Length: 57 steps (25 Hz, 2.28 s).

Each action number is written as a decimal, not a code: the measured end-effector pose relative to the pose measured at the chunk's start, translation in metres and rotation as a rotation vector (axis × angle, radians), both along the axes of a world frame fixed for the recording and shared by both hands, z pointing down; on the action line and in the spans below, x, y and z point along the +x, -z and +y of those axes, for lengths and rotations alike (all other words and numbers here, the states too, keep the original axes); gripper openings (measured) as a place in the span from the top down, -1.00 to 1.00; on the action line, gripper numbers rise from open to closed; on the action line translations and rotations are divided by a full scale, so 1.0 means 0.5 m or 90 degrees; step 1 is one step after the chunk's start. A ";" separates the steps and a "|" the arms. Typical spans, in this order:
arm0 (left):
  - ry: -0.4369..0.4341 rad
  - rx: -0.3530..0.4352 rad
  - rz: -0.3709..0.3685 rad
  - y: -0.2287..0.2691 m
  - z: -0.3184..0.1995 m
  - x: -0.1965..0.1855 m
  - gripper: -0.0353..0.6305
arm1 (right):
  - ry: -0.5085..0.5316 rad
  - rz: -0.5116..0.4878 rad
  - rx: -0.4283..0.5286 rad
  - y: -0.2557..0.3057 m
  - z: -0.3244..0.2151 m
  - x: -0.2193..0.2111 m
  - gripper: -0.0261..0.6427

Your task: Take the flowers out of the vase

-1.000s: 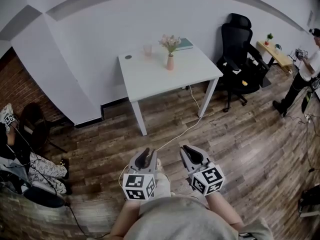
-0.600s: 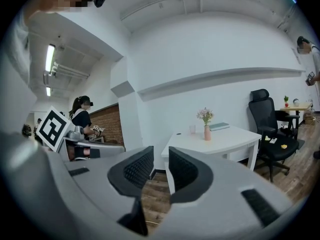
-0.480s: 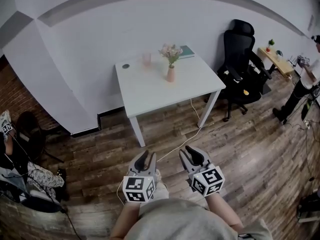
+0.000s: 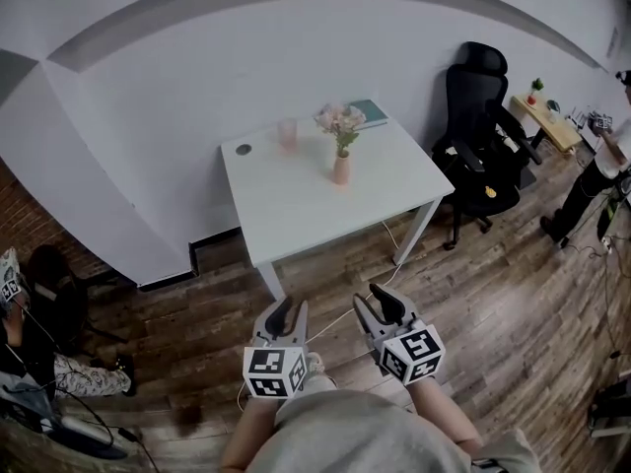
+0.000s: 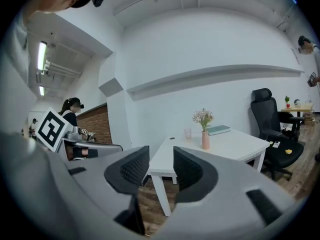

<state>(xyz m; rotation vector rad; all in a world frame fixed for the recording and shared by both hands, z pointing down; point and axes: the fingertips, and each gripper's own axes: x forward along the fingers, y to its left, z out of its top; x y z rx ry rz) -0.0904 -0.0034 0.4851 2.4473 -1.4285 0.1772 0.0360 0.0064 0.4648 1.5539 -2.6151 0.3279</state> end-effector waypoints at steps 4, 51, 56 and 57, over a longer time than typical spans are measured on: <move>-0.007 -0.004 -0.002 0.003 -0.079 -0.008 0.63 | -0.008 -0.003 -0.005 0.007 -0.074 -0.006 0.47; -0.027 -0.015 -0.016 -0.028 -0.637 0.040 0.81 | -0.064 0.025 -0.014 -0.037 -0.699 0.083 0.44; -0.009 -0.021 -0.016 -0.026 -0.701 0.064 0.82 | -0.046 0.032 -0.030 -0.054 -0.773 0.107 0.44; -0.004 -0.021 -0.017 -0.026 -0.712 0.068 0.82 | -0.043 0.033 -0.032 -0.058 -0.786 0.112 0.44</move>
